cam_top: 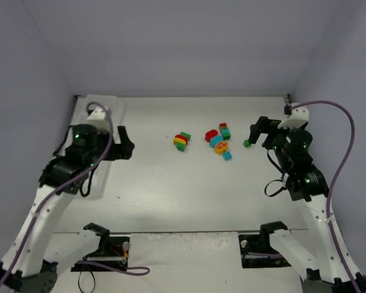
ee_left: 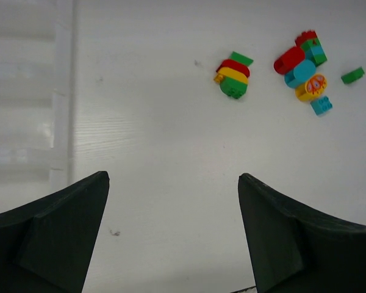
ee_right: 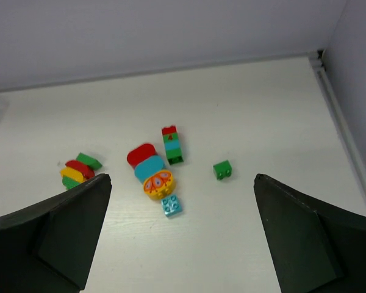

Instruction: Sort the legos into containers by color

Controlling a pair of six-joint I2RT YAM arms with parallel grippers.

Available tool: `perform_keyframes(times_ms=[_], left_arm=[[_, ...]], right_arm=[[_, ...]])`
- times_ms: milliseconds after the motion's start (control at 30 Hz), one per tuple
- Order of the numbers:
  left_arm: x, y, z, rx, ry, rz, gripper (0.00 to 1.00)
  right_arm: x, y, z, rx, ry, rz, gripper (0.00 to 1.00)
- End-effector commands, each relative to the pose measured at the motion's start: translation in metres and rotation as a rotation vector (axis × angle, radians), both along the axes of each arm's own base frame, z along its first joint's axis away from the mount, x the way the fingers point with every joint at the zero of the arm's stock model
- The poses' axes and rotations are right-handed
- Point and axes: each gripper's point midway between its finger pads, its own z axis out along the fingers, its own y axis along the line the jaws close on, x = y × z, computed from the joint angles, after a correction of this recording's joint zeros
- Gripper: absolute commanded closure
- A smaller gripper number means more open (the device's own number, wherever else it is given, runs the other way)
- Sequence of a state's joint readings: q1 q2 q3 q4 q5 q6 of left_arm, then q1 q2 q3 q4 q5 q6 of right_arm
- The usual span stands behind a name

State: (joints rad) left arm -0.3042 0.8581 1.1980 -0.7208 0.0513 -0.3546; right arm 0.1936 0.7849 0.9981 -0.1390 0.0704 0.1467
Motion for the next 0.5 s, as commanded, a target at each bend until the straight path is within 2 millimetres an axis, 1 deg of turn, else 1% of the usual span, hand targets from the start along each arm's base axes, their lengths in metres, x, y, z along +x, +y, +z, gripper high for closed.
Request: perform_keyframes(times_ms=[0, 33, 67, 100, 133, 167, 200, 233, 267, 300, 333, 367, 400, 433, 467], left_arm=[[0.027, -0.059, 0.007, -0.026, -0.007, -0.13, 0.2], [0.034, -0.068, 0.007, 0.021, -0.022, -0.123, 0.2], [0.032, -0.106, -0.008, 0.065, 0.011, -0.216, 0.2], [0.038, -0.127, 0.003, 0.064, -0.023, -0.25, 0.21], [0.039, -0.145, 0.001, 0.077, -0.021, -0.288, 0.23], [0.036, -0.17, -0.003, 0.083, -0.01, -0.339, 0.26], [0.049, -0.196, -0.011, 0.089, 0.012, -0.361, 0.28], [0.052, -0.213, -0.014, 0.086, 0.017, -0.388, 0.31], [0.055, -0.242, -0.038, 0.115, 0.052, -0.431, 0.32], [0.06, -0.261, -0.031, 0.107, 0.031, -0.462, 0.32], [0.064, -0.284, -0.056, 0.129, 0.073, -0.501, 0.35], [0.062, -0.3, -0.062, 0.135, 0.079, -0.532, 0.36], [0.066, -0.316, -0.052, 0.116, 0.057, -0.555, 0.36], [0.07, -0.33, -0.073, 0.134, 0.093, -0.577, 0.37], [0.071, -0.336, -0.077, 0.128, 0.103, -0.589, 0.37]], right_arm=[[0.011, 0.011, -0.018, 0.077, 0.047, 0.012, 0.0], [0.013, 0.013, -0.02, 0.083, 0.054, 0.015, 0.0], [0.014, 0.013, -0.024, 0.092, 0.073, 0.014, 0.0], [0.015, 0.014, -0.026, 0.095, 0.081, 0.012, 0.0], [0.015, 0.013, -0.027, 0.096, 0.087, 0.009, 0.0], [0.015, 0.012, -0.029, 0.099, 0.101, 0.0, 0.0], [0.017, 0.011, -0.029, 0.105, 0.11, -0.014, 0.0], [0.016, 0.006, -0.034, 0.101, 0.134, -0.041, 0.0], [0.018, 0.003, -0.038, 0.101, 0.155, -0.054, 0.0], [0.018, -0.001, -0.038, 0.104, 0.161, -0.076, 0.0], [0.018, -0.003, -0.044, 0.101, 0.189, -0.083, 0.0], [0.018, -0.005, -0.046, 0.099, 0.196, -0.089, 0.0], [0.018, -0.01, -0.051, 0.098, 0.215, -0.106, 0.0], [0.019, -0.013, -0.057, 0.096, 0.236, -0.117, 0.03], [0.019, -0.016, -0.062, 0.099, 0.251, -0.133, 0.05]])
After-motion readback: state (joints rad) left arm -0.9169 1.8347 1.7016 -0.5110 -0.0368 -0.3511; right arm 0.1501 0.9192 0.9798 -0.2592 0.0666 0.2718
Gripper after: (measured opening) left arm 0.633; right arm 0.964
